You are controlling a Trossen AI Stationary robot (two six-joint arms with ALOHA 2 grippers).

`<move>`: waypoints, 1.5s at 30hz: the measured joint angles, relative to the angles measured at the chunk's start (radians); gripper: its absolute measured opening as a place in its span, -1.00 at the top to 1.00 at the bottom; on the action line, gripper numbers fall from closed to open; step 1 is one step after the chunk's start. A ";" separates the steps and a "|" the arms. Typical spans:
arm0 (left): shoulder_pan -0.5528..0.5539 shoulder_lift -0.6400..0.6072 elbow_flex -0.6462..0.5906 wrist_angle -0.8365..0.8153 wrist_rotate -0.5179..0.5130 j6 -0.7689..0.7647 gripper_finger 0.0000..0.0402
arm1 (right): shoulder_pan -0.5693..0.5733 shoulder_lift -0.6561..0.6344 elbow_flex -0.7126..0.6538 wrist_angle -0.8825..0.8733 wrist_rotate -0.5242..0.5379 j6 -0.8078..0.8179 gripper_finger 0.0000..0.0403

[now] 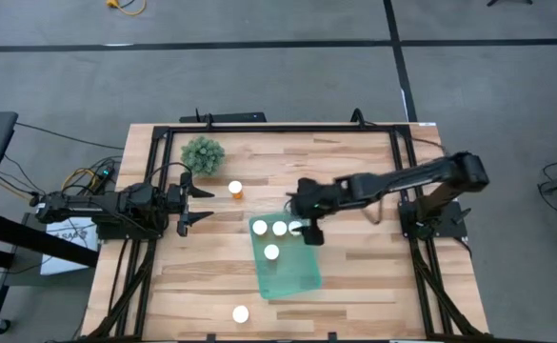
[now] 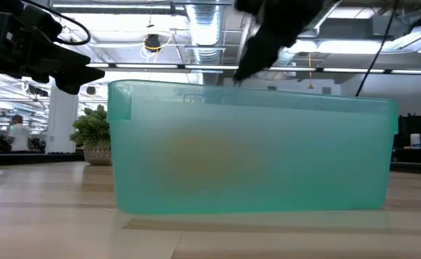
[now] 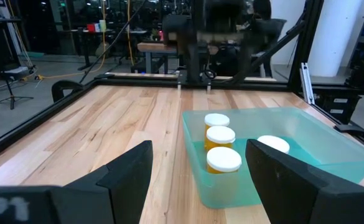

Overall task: Pick and place pill bottles into a basket
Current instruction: Put the orange pill bottle into the green bin

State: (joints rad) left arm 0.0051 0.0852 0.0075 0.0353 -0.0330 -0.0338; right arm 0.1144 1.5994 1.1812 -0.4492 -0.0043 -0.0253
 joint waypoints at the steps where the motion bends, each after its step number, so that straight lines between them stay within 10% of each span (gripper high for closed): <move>1: 0.000 0.000 0.000 0.000 0.000 0.000 -0.23 | 0.001 -0.033 0.007 -0.032 -0.003 -0.006 -0.66; 14: 0.000 0.000 0.000 0.000 0.000 0.000 -0.23 | 0.057 -0.587 -0.128 -0.159 -0.020 0.112 -0.62; 27: 0.000 0.000 0.000 0.000 0.000 0.000 -0.23 | 0.170 -1.010 -0.730 0.352 0.036 0.236 -0.62; 45: 0.000 0.000 0.000 0.000 0.000 0.000 -0.23 | 0.220 -1.365 -1.028 0.734 0.007 0.122 -0.62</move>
State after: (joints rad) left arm 0.0054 0.0853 0.0076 0.0349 -0.0330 -0.0339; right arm 0.3344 0.2348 0.1529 0.2853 0.0023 0.0971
